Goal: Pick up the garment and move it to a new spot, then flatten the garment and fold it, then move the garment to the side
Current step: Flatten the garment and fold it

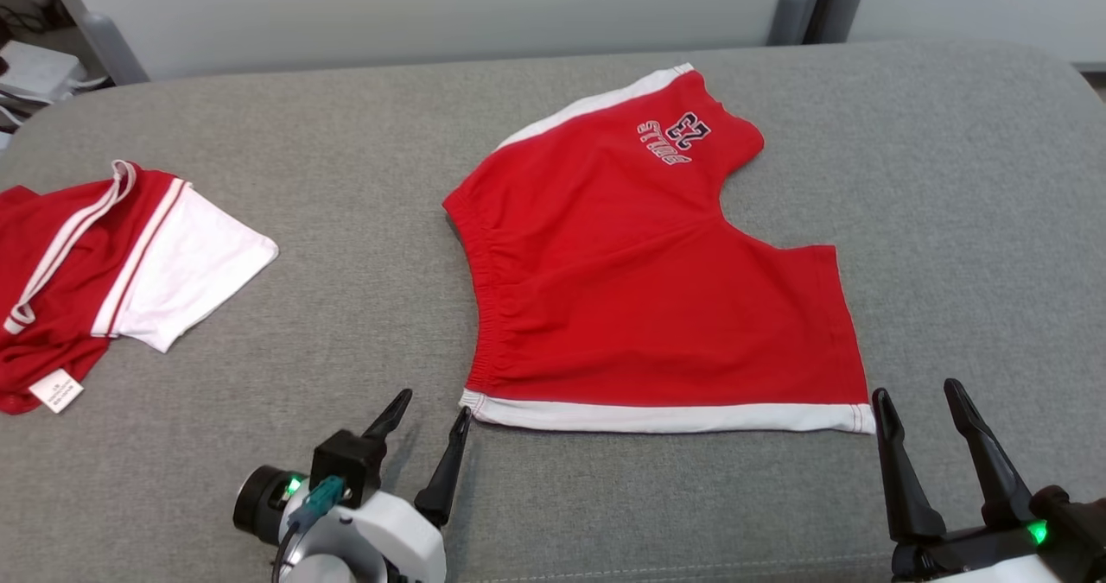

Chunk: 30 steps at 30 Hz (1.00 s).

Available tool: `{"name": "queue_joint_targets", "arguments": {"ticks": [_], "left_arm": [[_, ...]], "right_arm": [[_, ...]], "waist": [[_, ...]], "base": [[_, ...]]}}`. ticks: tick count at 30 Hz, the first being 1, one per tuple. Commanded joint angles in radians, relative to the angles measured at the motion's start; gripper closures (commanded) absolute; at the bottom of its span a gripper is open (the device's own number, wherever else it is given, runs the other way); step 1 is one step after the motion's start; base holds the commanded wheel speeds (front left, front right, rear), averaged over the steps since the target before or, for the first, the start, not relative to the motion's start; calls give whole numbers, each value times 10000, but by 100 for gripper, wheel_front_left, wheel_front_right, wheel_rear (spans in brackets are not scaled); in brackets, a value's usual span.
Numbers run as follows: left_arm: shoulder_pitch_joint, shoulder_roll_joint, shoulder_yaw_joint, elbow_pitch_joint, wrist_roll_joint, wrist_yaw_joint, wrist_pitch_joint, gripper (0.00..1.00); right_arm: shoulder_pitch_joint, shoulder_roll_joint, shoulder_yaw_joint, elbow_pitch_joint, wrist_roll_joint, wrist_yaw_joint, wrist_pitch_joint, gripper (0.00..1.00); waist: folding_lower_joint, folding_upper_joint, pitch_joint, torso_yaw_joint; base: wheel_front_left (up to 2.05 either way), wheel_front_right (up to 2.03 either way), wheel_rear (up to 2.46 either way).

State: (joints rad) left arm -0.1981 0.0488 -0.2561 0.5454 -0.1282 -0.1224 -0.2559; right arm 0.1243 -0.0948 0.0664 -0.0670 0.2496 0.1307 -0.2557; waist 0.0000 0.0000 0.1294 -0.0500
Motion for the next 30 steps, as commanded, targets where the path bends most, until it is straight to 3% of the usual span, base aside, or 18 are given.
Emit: {"name": "queue_joint_targets", "arguments": {"ticks": [1, 13, 14, 15, 16, 17, 24, 30], "left_arm": [[-534, 121, 214, 54, -69, -59, -59, 0], [-1751, 305, -216, 1926, -348, -80, -59, 0], [-1792, 304, -251, 2005, -358, -80, -59, 6], [-1827, 302, -280, 2060, -380, -80, -59, 31], [-1858, 301, -328, 2075, -394, -80, -59, 72], [-1866, 295, -398, 2117, -435, -81, -59, 100], [-1747, 426, -729, 1965, -582, -81, -59, 100], [-1366, 664, -723, 1439, -738, -82, -59, 100]], "right_arm": [[-348, -202, 232, -293, 98, 0, -61, 0], [-783, -262, 266, -289, 196, 0, -61, 0], [-802, -265, 279, -284, 203, 0, -61, 0], [-822, -266, 286, -280, 213, 0, -61, 0], [-838, -270, 288, -275, 220, 0, -61, 0], [-851, -274, 282, -270, 224, 0, -61, 0], [-804, -332, 293, 70, 346, 0, -61, 0], [-1220, -165, 293, 2416, 1686, 0, -61, 0]], "waist": [[0, 0, 195, -147], [0, 0, 708, -567], [0, 0, 732, -589], [0, 0, 752, -608], [0, 0, 768, -626], [0, 0, 778, -639], [0, 0, 813, -643], [0, 0, 945, -564]], "base": [[0, 0, 0], [0, 0, 0], [0, 0, 0], [0, 0, 0], [0, 0, 0], [0, 0, 0], [0, 0, 0], [0, 0, 0]]}}
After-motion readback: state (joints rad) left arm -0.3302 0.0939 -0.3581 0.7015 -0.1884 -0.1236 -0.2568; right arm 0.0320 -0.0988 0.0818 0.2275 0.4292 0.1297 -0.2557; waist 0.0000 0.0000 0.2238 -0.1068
